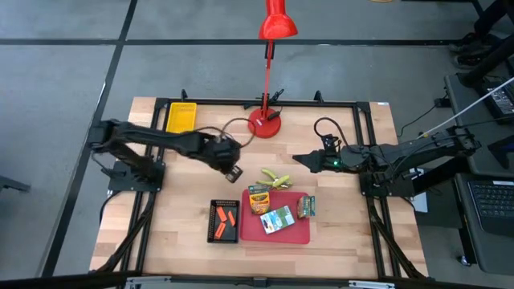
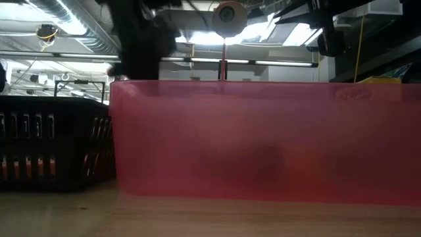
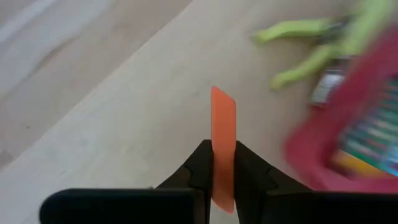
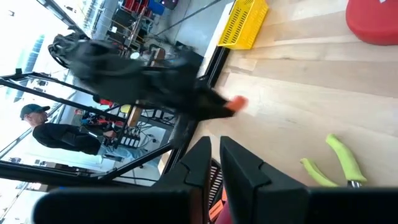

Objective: Pick & Place School Supplies
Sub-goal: Put the orange eraser into the black bin

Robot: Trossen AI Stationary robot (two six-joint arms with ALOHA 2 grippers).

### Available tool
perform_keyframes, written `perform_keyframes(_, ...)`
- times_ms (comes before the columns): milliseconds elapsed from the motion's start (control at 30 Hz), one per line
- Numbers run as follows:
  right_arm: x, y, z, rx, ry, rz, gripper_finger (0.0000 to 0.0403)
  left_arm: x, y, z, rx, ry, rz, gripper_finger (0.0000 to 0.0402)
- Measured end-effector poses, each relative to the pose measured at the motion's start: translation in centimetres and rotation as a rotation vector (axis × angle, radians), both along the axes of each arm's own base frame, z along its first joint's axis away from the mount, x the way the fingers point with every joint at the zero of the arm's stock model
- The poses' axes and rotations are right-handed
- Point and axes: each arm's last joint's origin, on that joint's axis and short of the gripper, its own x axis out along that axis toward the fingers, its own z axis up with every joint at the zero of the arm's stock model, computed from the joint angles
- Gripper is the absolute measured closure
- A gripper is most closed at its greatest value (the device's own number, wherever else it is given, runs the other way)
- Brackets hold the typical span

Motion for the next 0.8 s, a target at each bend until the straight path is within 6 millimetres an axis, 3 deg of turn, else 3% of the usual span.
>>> perform_keyframes(133, 0.1, -0.2, 0.0, 0.003, 0.004, 0.026, 0.0362, -2.5, -2.2, 3.8, -0.026, -0.137, -0.073, 0.0372)
perform_keyframes(267, 0.1, -0.4, 0.0, -0.014, 0.008, 0.026, 0.0362, -4.0, -4.1, 5.5, -0.012, -0.207, -0.157, 0.0372)
perform_keyframes(400, 0.2, -0.7, 0.0, -0.017, 0.009, 0.021, 0.0362, -3.9, -5.4, 5.0, -0.012, -0.179, -0.205, 0.0372)
perform_keyframes(600, 0.2, -0.6, 0.2, -0.011, -0.009, 0.031, 0.0362, -3.3, -6.8, 2.1, -0.012, -0.086, -0.224, 0.0372)
perform_keyframes(800, 0.2, -0.3, 0.3, -0.001, -0.021, 0.046, 0.0362, -1.7, -8.3, 0.7, -0.068, -0.105, -0.300, 0.0372)
